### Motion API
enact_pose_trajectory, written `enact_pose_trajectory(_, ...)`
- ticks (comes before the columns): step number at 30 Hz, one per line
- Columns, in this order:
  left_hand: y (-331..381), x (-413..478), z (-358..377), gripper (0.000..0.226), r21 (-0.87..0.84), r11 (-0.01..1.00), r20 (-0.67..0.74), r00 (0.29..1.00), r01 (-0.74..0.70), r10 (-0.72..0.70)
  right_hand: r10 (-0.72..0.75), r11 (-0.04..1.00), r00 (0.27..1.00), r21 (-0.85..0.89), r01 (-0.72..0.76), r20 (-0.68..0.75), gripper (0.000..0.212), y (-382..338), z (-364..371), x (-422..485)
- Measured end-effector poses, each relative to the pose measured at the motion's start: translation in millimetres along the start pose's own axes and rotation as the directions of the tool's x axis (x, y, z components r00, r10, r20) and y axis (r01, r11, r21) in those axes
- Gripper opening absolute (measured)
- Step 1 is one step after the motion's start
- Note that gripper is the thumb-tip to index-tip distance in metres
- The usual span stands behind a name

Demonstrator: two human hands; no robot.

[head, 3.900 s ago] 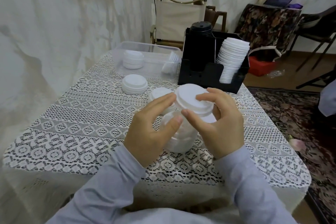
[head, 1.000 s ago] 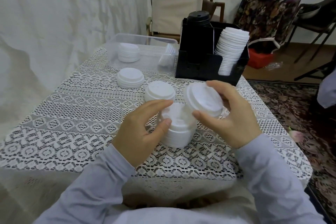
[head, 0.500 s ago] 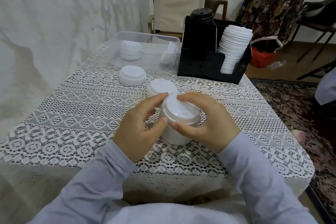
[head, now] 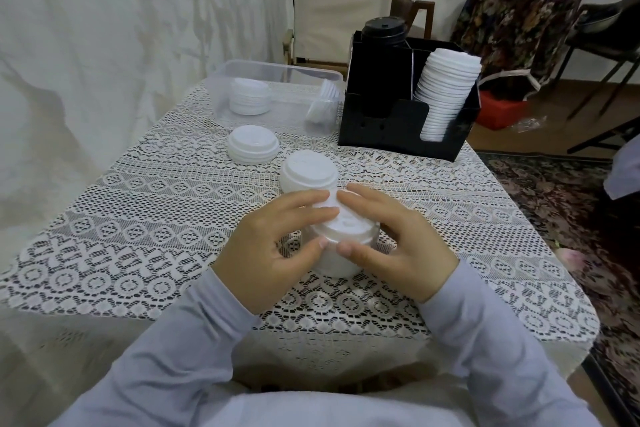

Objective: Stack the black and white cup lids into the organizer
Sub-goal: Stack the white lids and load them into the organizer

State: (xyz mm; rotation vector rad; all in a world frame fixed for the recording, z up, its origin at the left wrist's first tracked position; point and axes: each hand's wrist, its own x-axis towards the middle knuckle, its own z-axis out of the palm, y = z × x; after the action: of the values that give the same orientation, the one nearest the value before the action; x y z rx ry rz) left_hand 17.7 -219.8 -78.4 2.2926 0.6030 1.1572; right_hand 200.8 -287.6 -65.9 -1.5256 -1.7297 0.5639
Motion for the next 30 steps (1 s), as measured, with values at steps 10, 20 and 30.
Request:
enact_pose_trajectory(10, -1.5, -2.2, -4.1, 0.039, 0.034, 0.999, 0.027, 0.999, -0.024, 0.023, -0.039, 0.992, 0.999, 0.116, 0.042, -0.023, 0.074, 9.1, 2.0, -4.0)
enact_pose_trajectory(20, -4.7, -3.7, -4.7, 0.04, 0.096, 0.993, 0.061, 0.996, -0.067, 0.062, -0.058, 0.994, 0.997, 0.089, 0.062, -0.046, 0.063, 13.8, 5.2, -6.5)
enact_pose_trajectory(30, -1.6, -4.5, -3.0, 0.041, -0.024, 1.0, 0.031, 0.999, 0.019, -0.018, 0.023, 0.996, 0.997, -0.085, -0.029, -0.074, 0.048, -32.6, -40.2, 61.0)
